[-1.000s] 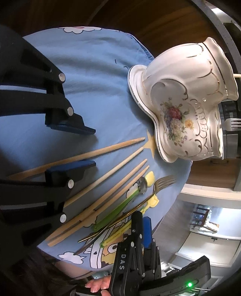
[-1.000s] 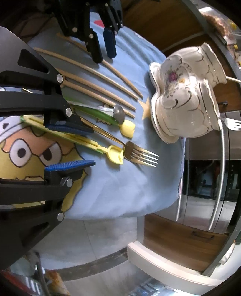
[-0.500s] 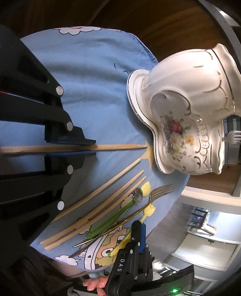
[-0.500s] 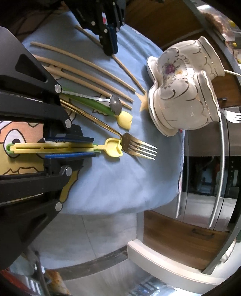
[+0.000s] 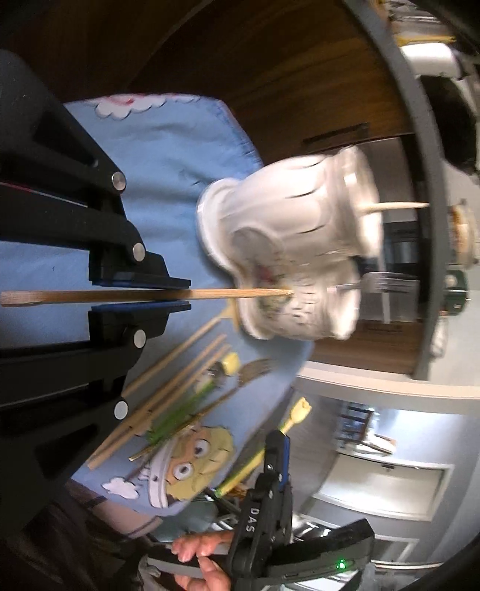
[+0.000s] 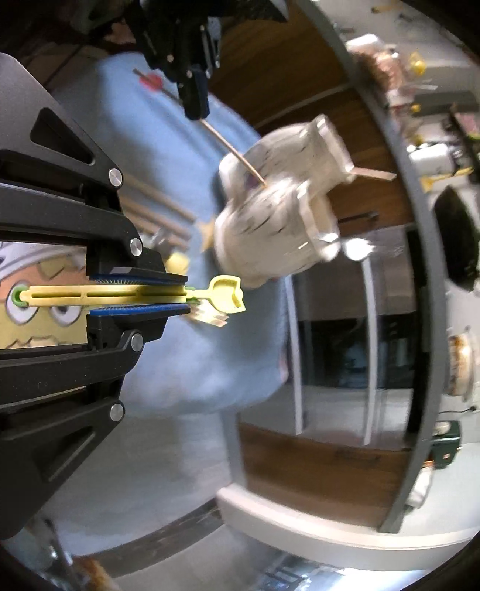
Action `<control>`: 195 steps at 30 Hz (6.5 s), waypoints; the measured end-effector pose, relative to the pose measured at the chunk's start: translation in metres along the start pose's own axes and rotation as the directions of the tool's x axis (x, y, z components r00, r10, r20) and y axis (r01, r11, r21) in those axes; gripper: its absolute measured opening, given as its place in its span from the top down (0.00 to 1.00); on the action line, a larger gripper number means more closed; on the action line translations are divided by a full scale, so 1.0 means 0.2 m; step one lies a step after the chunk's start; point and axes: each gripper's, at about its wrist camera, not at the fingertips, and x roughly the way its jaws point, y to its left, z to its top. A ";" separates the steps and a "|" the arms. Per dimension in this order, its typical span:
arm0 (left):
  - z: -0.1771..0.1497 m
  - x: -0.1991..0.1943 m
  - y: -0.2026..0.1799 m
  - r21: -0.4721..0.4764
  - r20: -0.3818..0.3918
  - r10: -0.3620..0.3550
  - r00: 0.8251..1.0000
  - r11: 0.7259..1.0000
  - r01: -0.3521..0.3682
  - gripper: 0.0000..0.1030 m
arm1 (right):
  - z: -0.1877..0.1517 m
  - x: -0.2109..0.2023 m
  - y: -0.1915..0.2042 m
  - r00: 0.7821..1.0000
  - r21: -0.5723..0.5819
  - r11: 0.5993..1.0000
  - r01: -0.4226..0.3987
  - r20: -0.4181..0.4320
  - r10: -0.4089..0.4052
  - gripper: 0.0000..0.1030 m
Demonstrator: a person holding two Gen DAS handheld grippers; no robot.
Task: Organize utensils
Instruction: 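Lift both held utensils and carry them over the ceramic pot, then release the chopstick in the taller cup while the right tool releases the yellow utensil, then move both open tools back over the remaining utensils, then grasp the gold fork with the right tool while the left grasps a chopstick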
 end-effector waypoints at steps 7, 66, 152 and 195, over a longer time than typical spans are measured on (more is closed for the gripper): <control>0.14 -0.17 0.01 0.008 0.137 0.000 0.991 1.000 -0.001 0.94 | 0.16 -0.06 0.09 0.990 -0.025 0.999 -0.046 0.131 0.049 0.90; 0.40 0.04 0.33 -0.179 0.398 0.142 0.906 0.981 -0.075 0.90 | 0.40 0.38 0.16 0.938 0.004 0.987 -0.160 0.313 0.151 0.66; -0.19 0.34 -0.34 0.003 -0.130 -0.056 0.990 0.998 0.057 0.53 | -0.12 0.38 0.02 0.965 0.089 0.990 0.112 -0.246 -0.088 0.66; -0.19 0.27 -0.09 -0.023 -0.213 -0.059 0.975 0.998 0.055 0.86 | -0.13 0.37 -0.07 0.968 0.036 0.996 0.080 -0.243 -0.069 0.87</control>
